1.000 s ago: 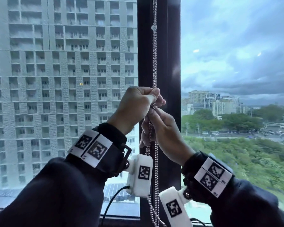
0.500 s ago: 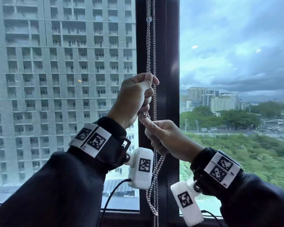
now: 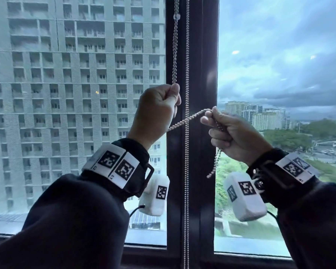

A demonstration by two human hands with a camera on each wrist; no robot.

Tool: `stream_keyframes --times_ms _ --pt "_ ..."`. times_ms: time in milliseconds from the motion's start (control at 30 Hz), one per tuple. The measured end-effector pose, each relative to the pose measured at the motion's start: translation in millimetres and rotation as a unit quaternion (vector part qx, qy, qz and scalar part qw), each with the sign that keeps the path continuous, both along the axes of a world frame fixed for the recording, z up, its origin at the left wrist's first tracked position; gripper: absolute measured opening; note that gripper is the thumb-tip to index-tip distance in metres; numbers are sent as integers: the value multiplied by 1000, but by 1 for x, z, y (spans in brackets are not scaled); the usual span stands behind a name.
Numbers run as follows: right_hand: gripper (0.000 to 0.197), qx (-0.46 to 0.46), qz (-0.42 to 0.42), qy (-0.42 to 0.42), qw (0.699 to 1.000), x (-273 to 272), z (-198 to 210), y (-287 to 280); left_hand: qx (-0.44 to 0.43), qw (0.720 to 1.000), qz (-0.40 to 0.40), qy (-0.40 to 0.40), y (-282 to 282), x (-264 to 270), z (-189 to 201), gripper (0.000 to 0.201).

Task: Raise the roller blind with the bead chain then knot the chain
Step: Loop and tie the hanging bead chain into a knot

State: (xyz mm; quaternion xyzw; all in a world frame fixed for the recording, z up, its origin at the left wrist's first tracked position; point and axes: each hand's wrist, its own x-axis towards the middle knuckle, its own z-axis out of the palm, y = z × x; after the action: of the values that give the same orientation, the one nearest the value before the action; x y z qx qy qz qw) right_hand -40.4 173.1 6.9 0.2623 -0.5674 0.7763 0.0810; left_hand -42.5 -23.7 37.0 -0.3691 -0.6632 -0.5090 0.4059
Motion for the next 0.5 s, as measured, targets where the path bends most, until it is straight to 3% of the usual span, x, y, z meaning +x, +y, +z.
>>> stream_keyframes --times_ms 167,500 --pt "26 -19 -21 52 998 9 18 -27 -5 999 43 16 7 -9 -6 29" --pt "19 16 -66 88 994 3 18 -55 7 994 -62 -89 9 7 -9 31"
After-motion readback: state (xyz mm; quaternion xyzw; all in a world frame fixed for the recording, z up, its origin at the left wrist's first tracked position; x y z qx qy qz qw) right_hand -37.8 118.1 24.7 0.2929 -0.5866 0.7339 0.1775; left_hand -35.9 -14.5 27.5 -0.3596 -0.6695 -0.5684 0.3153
